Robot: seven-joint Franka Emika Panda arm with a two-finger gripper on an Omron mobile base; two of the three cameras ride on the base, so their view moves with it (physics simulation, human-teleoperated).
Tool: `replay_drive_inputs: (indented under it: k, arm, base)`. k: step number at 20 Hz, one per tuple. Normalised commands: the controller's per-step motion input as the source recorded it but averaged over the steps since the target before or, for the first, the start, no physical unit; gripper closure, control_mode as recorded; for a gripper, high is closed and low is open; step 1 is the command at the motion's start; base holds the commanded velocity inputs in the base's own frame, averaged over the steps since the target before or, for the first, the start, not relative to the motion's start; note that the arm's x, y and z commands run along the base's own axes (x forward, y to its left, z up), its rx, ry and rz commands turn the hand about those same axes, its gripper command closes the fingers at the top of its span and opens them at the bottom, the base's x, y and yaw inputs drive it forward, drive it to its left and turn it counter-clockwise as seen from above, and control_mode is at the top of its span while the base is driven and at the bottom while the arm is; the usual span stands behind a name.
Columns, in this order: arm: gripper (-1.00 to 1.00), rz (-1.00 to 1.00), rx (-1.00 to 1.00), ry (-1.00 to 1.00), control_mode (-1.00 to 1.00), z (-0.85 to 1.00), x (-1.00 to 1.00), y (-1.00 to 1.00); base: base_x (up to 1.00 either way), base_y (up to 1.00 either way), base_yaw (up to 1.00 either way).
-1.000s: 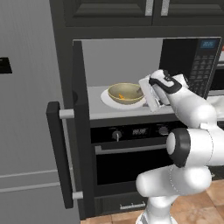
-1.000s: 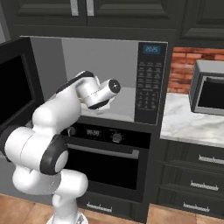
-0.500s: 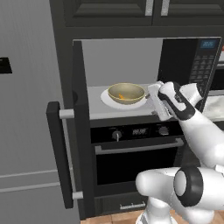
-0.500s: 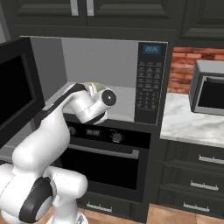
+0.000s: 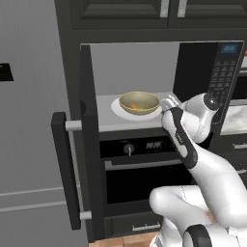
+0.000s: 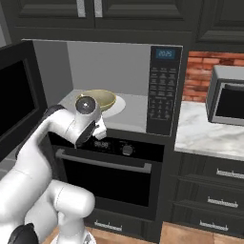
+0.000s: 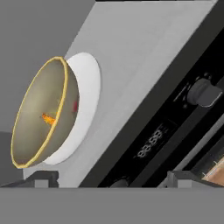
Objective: Remove the apple from the bowl and place it on the small plate. Then place the bowl with only the shrimp in the microwave, close the door, and press the start button to microwave the shrimp.
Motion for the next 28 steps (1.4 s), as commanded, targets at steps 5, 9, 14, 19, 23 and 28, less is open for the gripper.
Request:
replay_drive_inputs:
  k: [5, 9, 14, 19, 23, 28]
  arm:
    - [-1.00, 0.03, -0.29, -0.01, -1.00, 0.13, -1.00, 0.04]
    - [-1.00, 0.09, -0.35, -0.01, -1.00, 0.13, -1.00, 0.01]
    - [-1.00, 0.13, -0.42, -0.03, -1.00, 0.15, -1.00, 0.01]
    - [-1.00, 0.05, -0.27, -0.11, -1.00, 0.06, -1.00, 0.00]
    - [-1.00, 0.00, -0.11, -0.17, -1.00, -0.04, -1.00, 0.05]
    - [-1.00, 0.02, -0.16, -0.09, -1.00, 0.00, -1.00, 0.16]
  base:
    - [0.00, 0.00, 0.00]
    - [0.00, 0.00, 0.00]
    - [0.00, 0.00, 0.00]
    - [0.00, 0.00, 0.00]
    - [0.00, 0.00, 0.00]
    - [0.00, 0.00, 0.00]
